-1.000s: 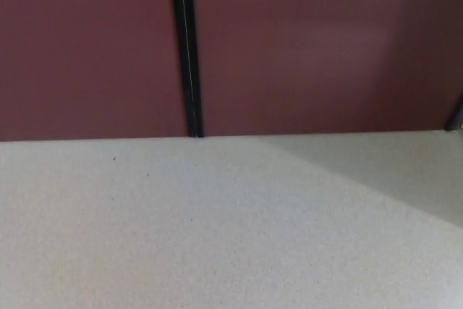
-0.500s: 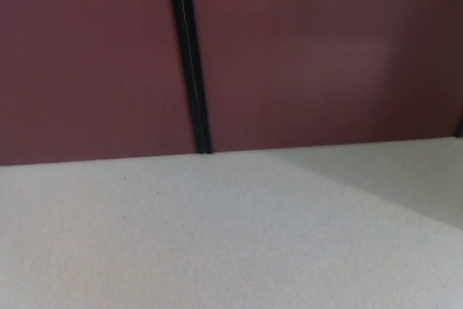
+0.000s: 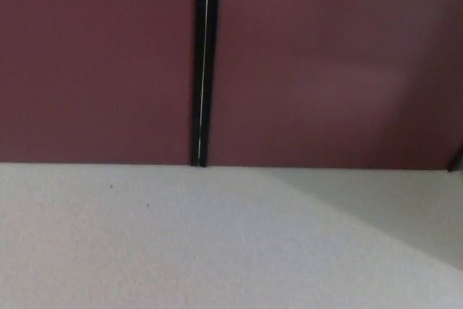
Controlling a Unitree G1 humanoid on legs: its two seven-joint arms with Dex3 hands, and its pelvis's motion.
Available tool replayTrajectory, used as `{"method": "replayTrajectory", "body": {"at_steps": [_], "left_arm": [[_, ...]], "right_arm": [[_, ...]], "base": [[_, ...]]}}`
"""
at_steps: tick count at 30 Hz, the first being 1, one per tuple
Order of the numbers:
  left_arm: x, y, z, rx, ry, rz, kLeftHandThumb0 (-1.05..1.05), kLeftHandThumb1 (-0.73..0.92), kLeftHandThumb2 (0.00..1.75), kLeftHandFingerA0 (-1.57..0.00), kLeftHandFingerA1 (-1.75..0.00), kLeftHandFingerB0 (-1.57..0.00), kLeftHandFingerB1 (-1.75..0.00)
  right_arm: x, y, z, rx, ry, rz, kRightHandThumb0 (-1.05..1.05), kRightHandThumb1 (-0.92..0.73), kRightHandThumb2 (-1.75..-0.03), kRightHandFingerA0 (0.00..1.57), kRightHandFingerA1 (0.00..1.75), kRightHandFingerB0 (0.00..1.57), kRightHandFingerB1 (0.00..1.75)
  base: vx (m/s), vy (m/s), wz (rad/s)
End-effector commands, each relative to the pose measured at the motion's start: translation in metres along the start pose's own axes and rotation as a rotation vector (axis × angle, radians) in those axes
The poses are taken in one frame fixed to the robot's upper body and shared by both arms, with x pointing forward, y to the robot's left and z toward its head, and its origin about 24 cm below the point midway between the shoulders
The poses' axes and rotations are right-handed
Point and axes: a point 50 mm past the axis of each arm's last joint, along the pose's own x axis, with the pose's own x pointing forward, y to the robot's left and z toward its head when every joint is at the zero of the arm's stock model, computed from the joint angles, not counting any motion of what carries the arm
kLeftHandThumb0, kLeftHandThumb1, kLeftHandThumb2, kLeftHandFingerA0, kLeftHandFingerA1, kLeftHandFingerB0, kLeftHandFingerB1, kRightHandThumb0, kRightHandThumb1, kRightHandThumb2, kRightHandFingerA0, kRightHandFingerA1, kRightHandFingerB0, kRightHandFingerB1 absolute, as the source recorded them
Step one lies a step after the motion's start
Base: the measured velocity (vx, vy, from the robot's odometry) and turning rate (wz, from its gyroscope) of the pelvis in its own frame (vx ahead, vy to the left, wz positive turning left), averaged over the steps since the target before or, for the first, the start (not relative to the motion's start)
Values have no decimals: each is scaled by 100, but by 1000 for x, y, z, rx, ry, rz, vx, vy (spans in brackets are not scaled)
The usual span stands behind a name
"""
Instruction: The robot walks towards the door handle and put its right hand on it and twist the handle
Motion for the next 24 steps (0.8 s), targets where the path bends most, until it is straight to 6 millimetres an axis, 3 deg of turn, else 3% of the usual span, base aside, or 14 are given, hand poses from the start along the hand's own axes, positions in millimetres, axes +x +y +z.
{"method": "replayTrajectory", "body": {"at_steps": [1, 14, 24], "left_arm": [[-1, -3, -7, 48, 11, -26, -33, 57, 68, -57, -48, -42, -43], [-3, -6, -16, 69, 12, -50, -33, 58, 70, -57, -49, -40, -43], [-4, -10, -23, 66, 22, -55, -34, 58, 70, -58, -50, -40, -43]], "right_arm": [[-2, -1, -7, -32, 2, 10, -22, -70, -61, 63, 44, 46, 38], [-4, 0, -15, -21, 30, 15, -21, -71, -61, 63, 44, 48, 39], [-6, -2, -20, -29, 35, 10, -21, -71, -61, 63, 44, 47, 38]], "base": [[285, -6, 2], [318, -98, 6], [393, 206, -5]]}}
